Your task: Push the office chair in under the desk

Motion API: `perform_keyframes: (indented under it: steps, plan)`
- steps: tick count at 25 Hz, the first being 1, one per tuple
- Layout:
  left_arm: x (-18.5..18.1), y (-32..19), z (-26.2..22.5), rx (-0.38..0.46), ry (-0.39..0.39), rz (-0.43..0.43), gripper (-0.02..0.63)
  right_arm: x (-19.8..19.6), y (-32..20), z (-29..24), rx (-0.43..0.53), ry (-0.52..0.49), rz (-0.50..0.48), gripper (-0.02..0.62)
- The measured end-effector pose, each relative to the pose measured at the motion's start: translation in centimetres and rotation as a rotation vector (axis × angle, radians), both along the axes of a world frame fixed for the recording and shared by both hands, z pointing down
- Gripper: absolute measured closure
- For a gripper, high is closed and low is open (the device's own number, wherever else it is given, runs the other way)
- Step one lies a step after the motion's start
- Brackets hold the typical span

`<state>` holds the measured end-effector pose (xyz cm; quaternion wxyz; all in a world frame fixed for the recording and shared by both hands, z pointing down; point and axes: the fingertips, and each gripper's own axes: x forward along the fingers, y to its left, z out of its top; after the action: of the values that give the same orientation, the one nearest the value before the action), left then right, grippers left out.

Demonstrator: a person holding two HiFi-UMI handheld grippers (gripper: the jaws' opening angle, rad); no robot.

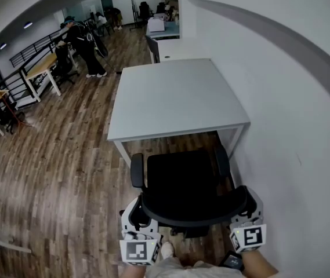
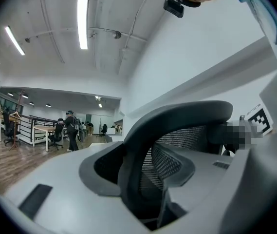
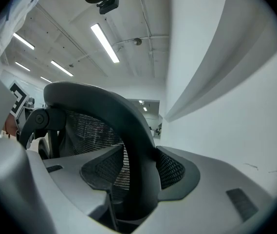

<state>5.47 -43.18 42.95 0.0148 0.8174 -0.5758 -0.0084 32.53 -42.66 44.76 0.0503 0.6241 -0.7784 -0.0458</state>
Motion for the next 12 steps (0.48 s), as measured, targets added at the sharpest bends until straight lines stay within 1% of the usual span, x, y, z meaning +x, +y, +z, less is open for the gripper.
perform_keyframes:
  steps: [4,8,12]
  plan:
    - [-0.5,-1.8,-0.1,-0.002,0.007,0.028,0.431,-0.5,-2.0,0.0,-0.006,0.024,0.005,0.380]
    - [-0.9,-3.7,-0.1,-0.006,0.020,0.049,0.428,-1.0,-4.0,-0.1,-0.001,0.016,0.021,0.382]
    - [-1.0,-5.8,0.1,-0.009,0.017,0.075,0.425,-1.2,-6.4,-0.2,0.008,0.021,0.034,0.383]
